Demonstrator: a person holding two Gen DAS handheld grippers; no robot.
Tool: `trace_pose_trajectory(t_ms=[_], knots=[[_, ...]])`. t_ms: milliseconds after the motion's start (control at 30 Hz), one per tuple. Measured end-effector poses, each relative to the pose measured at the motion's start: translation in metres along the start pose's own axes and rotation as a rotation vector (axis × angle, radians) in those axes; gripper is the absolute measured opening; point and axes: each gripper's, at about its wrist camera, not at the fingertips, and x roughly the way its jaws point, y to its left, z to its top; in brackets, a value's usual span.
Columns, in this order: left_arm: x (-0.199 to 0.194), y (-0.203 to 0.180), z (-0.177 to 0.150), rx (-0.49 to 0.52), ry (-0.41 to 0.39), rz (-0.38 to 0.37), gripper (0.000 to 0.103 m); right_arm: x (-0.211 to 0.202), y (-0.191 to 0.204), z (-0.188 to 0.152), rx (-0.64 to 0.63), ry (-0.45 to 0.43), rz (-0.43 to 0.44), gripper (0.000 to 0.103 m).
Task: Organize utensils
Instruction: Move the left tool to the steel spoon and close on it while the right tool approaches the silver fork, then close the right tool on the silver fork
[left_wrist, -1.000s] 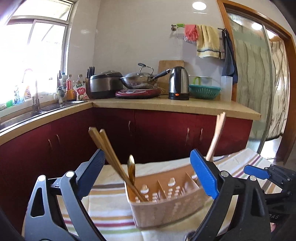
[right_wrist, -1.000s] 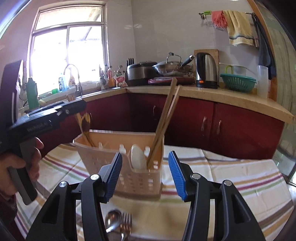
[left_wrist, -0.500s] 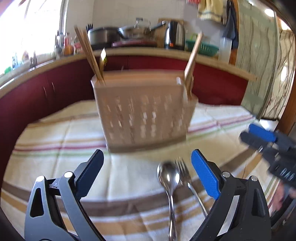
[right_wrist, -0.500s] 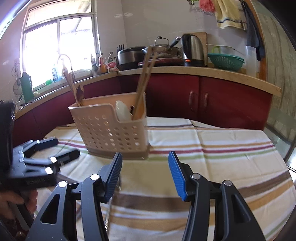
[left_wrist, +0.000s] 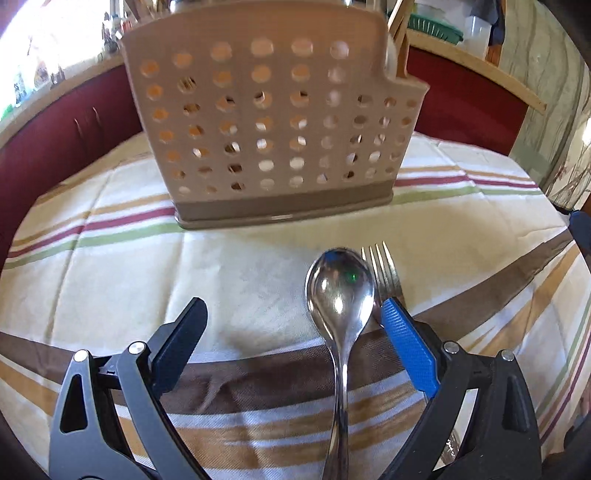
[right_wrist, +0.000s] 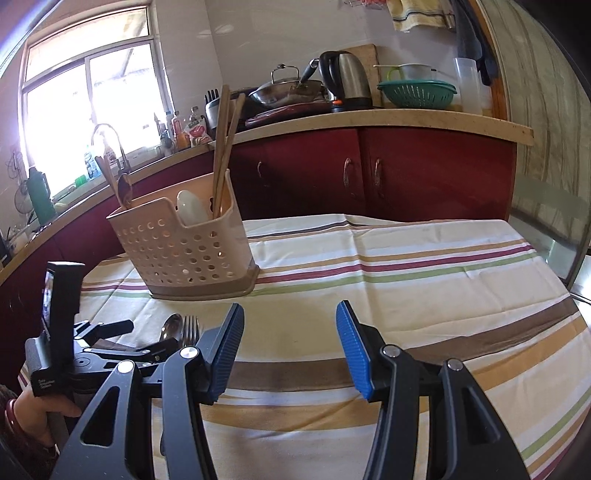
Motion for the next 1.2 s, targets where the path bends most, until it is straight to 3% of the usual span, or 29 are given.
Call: trace_pose_trajectory(t_ms=[200, 333, 767, 1000, 1200], knots=[[0.004, 0.0, 0.003, 0.022, -0.002, -0.015, 0.071, 0.003, 0.0, -0.001, 0.002, 0.006, 0.0, 0.052], [0.001, -0.001, 0.004, 0.049, -0.016, -0.018, 0.04, 0.006, 0.005, -0.001, -0.011, 0.015, 0.002, 0.052], [-0.024, 0.036, -0.009, -0.015, -0.054, -0.049, 0.04, 0.025, 0.056, -0.002, -0.097, 0.078, 0.058, 0.052], [-0.045, 0.067, -0.017, -0.046, -0.078, -0.027, 0.04, 0.057, 0.102, -0.002, -0.161, 0.149, 0.087, 0.052], [-0.066, 0.101, -0.019, -0.076, -0.122, 0.016, 0.04, 0.088, 0.12, -0.003, -0.174, 0.224, 0.052, 0.052]])
